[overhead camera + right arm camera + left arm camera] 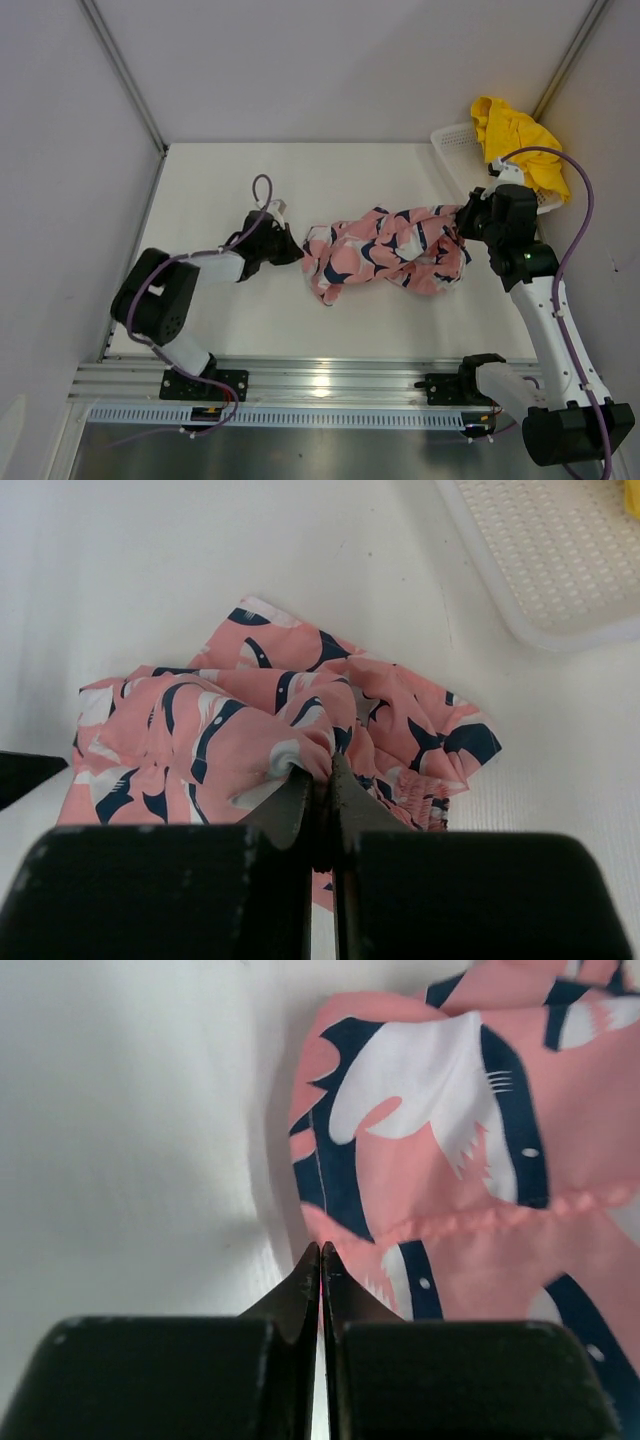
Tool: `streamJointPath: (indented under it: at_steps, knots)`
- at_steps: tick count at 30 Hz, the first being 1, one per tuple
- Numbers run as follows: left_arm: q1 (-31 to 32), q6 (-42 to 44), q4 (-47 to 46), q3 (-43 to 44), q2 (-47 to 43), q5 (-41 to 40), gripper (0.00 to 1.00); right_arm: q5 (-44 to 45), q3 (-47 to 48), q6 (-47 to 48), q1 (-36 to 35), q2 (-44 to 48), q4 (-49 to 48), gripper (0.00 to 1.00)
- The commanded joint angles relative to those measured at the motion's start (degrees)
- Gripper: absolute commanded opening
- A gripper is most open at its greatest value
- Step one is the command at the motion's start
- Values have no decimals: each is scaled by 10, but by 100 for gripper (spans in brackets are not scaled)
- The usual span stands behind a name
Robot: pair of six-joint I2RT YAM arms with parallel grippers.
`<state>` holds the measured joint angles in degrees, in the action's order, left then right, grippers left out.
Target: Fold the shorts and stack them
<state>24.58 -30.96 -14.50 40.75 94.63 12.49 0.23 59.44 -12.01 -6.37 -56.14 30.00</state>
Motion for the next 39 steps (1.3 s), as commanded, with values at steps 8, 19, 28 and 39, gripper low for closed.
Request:
streamJointPath:
  at_steps: [8, 19, 28, 39]
  knots:
    - [-149, 15, 111, -4, -240, 96, 0, -88, 16, 1, 2, 3, -35, 0]
    - [-86, 45, 112, -7, -170, 53, 62, -91, 23, 4, 3, -5, -19, 0]
    - [-4, 41, 76, 32, -37, 33, 75, -79, 15, 10, 3, -13, -19, 0]
    - [42, 29, 78, 88, 49, -25, 90, -81, 13, 8, 3, -15, -20, 0]
